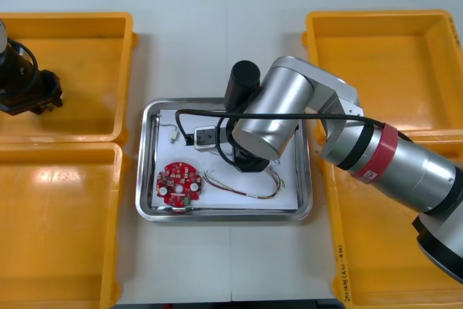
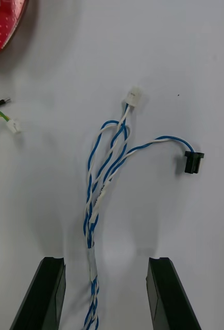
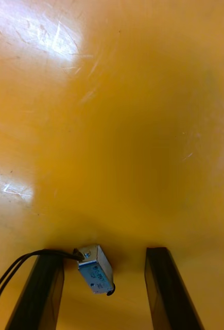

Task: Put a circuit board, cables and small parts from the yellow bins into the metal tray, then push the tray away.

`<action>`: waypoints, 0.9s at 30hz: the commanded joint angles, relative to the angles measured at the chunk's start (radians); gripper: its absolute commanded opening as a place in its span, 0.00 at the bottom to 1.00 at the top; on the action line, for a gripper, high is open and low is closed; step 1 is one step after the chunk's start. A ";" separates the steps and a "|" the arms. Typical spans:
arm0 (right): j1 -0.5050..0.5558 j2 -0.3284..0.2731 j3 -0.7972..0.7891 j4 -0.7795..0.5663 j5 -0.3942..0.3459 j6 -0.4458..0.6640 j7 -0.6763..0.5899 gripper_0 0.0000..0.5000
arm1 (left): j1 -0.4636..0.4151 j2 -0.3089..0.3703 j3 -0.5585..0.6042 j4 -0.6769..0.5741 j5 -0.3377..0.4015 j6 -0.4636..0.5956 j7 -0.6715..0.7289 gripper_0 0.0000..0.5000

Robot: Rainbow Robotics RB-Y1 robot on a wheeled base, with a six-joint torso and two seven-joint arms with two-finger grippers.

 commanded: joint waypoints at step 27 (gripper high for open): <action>0.049 -0.035 -0.541 -0.313 -0.124 0.447 -0.136 0.92 | 0.027 -0.011 0.312 -0.384 -0.142 0.376 -0.008 0.00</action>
